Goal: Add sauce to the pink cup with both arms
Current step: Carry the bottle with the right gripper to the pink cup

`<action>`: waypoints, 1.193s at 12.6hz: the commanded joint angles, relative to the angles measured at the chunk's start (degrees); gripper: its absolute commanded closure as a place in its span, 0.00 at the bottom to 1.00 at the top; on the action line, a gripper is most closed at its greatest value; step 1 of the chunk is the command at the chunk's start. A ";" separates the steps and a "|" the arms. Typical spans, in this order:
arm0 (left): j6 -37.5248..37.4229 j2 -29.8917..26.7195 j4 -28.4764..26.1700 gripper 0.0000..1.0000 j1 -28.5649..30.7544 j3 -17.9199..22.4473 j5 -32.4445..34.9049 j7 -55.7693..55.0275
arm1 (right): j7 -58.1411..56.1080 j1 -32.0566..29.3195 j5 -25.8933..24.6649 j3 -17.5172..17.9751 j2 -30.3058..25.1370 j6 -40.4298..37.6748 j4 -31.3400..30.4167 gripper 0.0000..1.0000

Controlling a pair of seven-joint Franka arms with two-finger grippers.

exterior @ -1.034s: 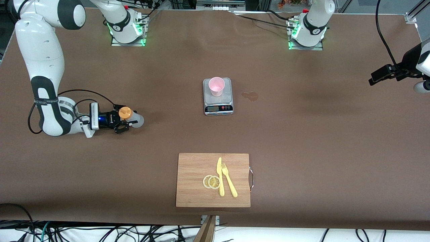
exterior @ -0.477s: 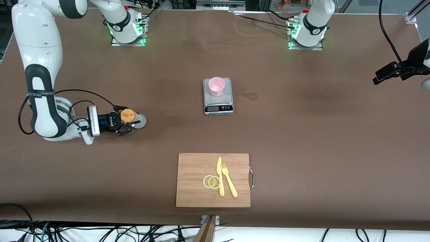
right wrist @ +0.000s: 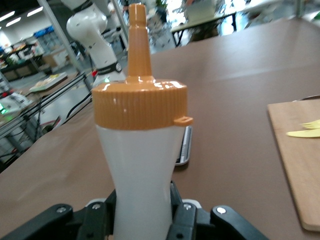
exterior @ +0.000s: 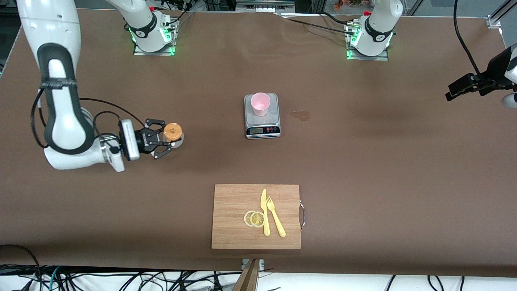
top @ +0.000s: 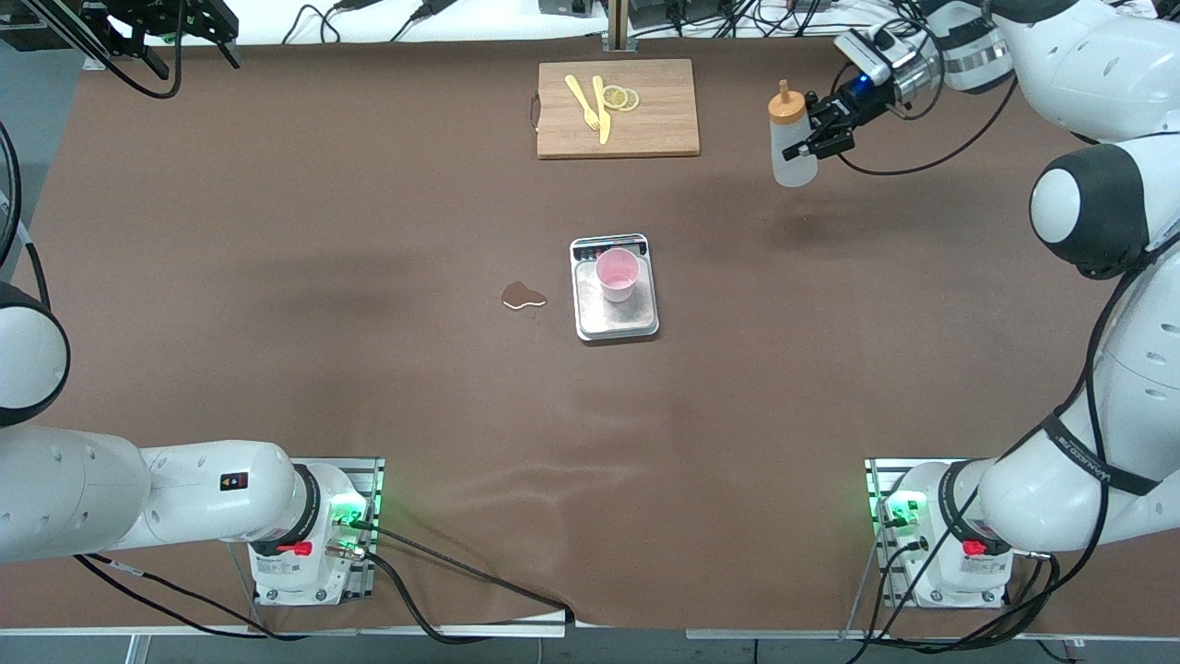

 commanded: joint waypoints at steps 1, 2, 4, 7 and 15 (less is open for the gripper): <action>-1.32 0.24 1.34 0.00 -0.31 -0.70 -0.38 1.29 | 6.02 5.87 -3.62 -0.41 -1.17 1.00 3.07 1.00; -1.32 0.16 1.34 0.00 -0.39 -0.97 -0.38 1.29 | 8.66 7.11 -5.11 -0.32 -1.17 1.61 4.30 1.00; -1.41 0.15 1.34 0.00 -0.39 -1.32 -0.29 1.29 | 10.96 10.27 -9.67 -0.23 -1.43 2.06 6.49 1.00; -2.28 -0.28 1.25 0.00 -0.31 -2.73 -0.11 1.02 | 17.88 16.15 -20.73 -0.14 -2.66 2.32 7.65 1.00; -1.24 -2.56 -1.29 0.00 0.57 -3.43 0.33 1.29 | 31.25 25.13 -37.27 -0.06 -1.70 8.74 7.21 1.00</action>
